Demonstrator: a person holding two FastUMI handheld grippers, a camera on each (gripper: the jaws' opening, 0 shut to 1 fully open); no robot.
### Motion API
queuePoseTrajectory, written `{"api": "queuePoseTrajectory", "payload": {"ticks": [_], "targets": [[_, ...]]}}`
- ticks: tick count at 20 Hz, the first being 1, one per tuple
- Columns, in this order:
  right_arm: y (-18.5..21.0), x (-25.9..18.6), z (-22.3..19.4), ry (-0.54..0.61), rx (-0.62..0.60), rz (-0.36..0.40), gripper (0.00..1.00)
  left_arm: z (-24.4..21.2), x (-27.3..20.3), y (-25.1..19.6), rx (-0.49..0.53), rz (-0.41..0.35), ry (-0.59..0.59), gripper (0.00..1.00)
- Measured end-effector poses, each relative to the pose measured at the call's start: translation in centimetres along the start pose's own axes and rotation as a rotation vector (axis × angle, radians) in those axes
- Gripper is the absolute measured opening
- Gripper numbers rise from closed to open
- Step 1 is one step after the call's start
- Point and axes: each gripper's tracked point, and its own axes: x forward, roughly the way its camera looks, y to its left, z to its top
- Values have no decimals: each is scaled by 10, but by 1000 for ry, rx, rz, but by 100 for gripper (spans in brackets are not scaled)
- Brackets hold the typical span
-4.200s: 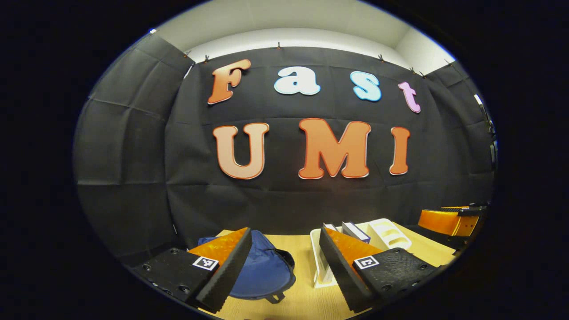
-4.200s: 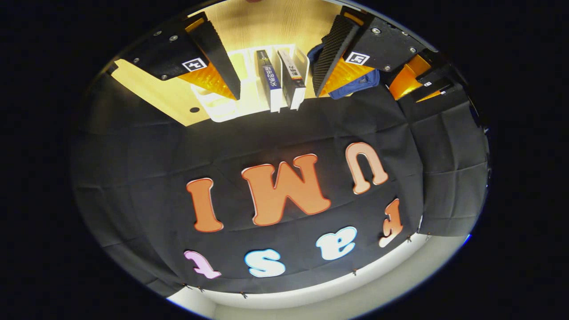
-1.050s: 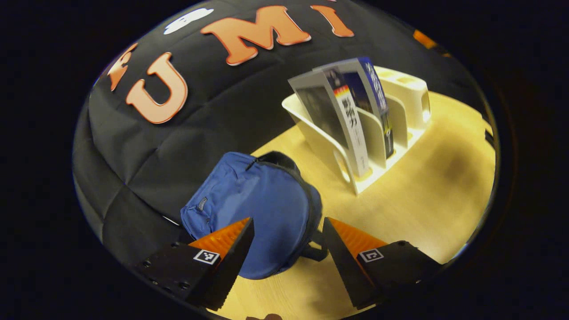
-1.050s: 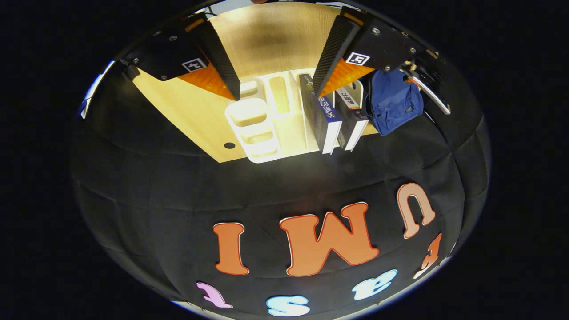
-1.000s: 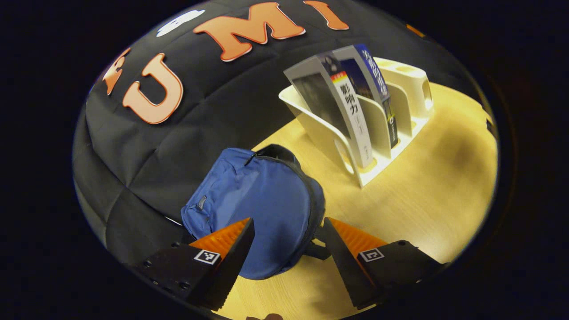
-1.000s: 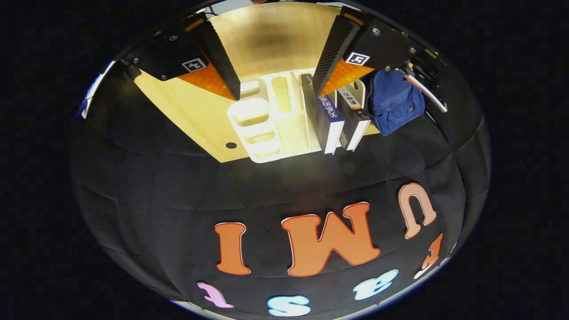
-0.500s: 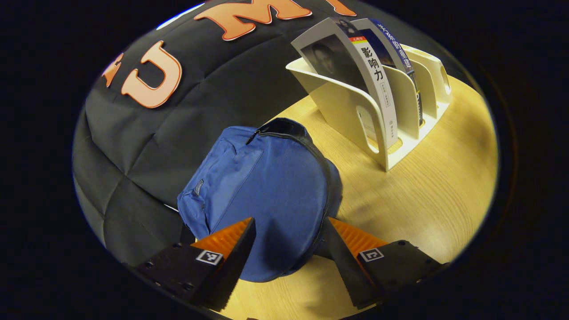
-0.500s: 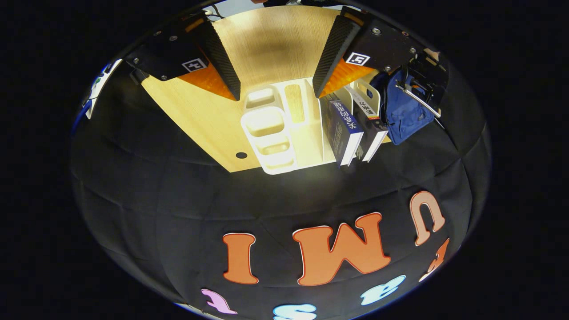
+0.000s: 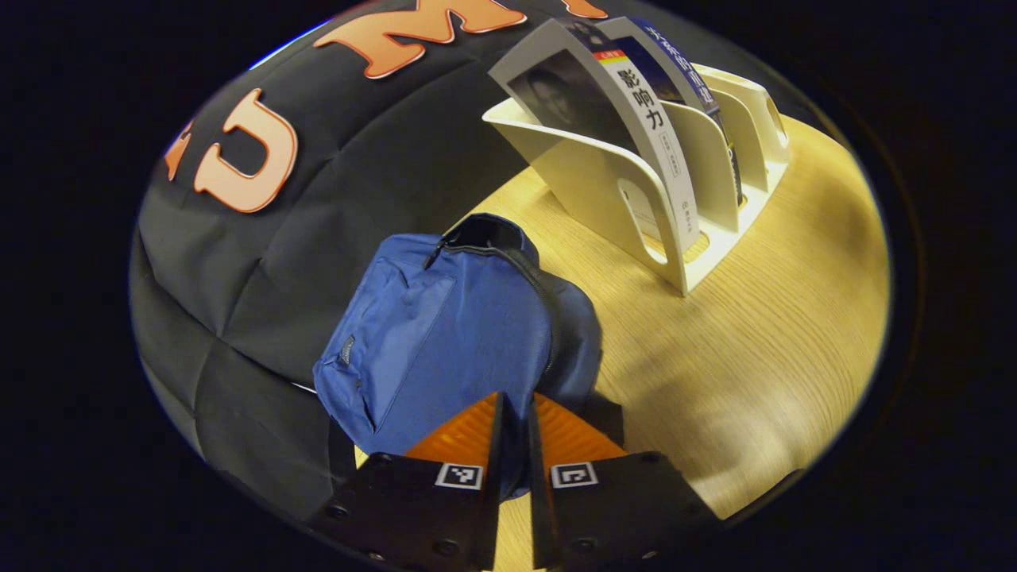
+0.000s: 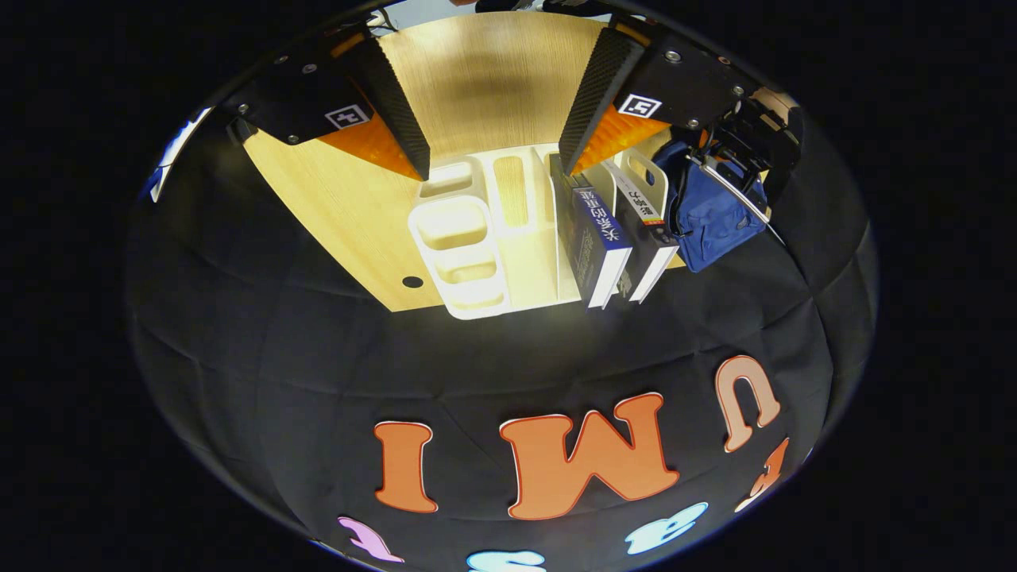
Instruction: Open the schoolbag, grab two books from the bookshelf and put them into the schoolbag.
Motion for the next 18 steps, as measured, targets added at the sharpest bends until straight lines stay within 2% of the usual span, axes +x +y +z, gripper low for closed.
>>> {"api": "queuePoseTrajectory", "payload": {"ticks": [2,5,7,9,11,14,18], "targets": [[-2,-1,0,-2,4,2,97,-3,35,-36,29,-39,74,9],[-3,-3,3,-10,13,10,97,1,77,-65,71,-86,87,5],[-5,-3,3,-17,12,17,97,6,71,-73,80,-90,104,5],[-2,-4,2,-13,26,39,97,10,66,-74,152,-109,102,5],[4,-5,1,-1,49,76,97,18,50,-76,150,-142,81,5],[9,-7,2,-10,53,65,97,14,37,-62,115,-283,86,4],[22,-12,10,-46,119,-16,97,32,15,-34,64,-476,43,2]]}}
